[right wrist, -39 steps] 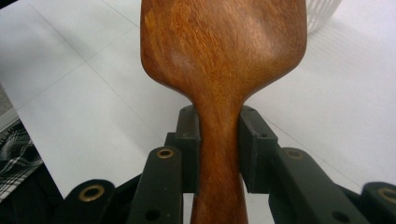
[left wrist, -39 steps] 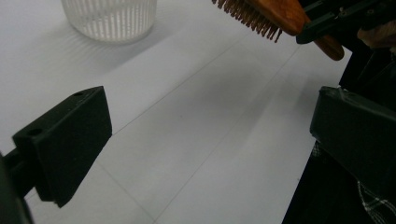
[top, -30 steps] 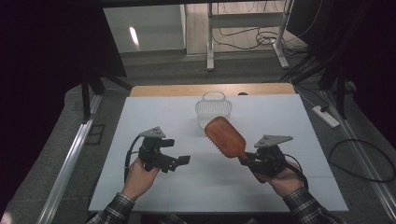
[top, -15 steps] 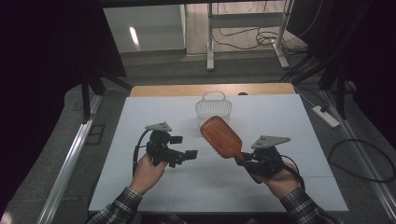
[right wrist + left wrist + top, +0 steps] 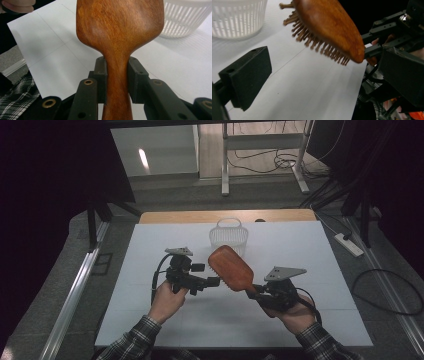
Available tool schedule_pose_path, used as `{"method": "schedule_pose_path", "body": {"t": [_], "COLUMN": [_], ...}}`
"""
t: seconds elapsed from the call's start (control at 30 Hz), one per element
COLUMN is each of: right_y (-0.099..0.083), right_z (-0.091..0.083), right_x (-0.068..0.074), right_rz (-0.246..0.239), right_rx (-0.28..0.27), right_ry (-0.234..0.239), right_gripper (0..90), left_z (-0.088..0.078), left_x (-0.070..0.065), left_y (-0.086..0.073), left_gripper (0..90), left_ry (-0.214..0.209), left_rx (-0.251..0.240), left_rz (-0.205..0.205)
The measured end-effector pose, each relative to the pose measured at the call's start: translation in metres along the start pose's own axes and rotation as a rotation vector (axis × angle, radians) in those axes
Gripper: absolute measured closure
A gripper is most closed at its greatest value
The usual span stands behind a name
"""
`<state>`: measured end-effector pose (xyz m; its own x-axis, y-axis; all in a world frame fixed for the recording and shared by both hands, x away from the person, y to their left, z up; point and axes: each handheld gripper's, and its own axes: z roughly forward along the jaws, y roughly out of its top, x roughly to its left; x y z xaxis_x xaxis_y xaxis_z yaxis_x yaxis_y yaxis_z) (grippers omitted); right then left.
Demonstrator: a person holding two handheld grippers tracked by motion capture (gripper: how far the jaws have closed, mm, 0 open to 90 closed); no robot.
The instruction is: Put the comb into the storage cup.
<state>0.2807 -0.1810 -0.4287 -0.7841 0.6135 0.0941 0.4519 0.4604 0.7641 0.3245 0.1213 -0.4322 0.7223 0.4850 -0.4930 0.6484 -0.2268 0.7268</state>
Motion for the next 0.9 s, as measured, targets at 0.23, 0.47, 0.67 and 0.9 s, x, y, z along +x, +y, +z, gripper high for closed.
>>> {"method": "schedule_pose_path", "body": {"t": [0.23, 0.47, 0.67, 0.9], "right_y": [0.002, 0.003, 0.003, 0.003], "right_z": [0.001, 0.003, 0.006, 0.009], "right_x": [0.006, 0.011, 0.014, 0.020], "right_rz": [-0.010, -0.020, -0.024, -0.037], "right_rx": [-0.011, -0.021, -0.020, -0.029], "right_ry": [0.009, 0.017, 0.027, 0.029], "right_gripper": [71.9, 71.9, 71.9, 71.9], "left_z": [0.007, 0.012, 0.016, 0.019], "left_x": [0.001, 0.000, 0.000, 0.001], "left_y": [0.005, 0.009, 0.011, 0.012], "left_gripper": [0.0, 0.0, 0.0, 0.6], "left_ry": [-0.019, -0.025, -0.037, -0.058], "left_rx": [0.006, 0.017, 0.017, 0.024], "left_rz": [-0.009, -0.025, -0.037, -0.054]}}
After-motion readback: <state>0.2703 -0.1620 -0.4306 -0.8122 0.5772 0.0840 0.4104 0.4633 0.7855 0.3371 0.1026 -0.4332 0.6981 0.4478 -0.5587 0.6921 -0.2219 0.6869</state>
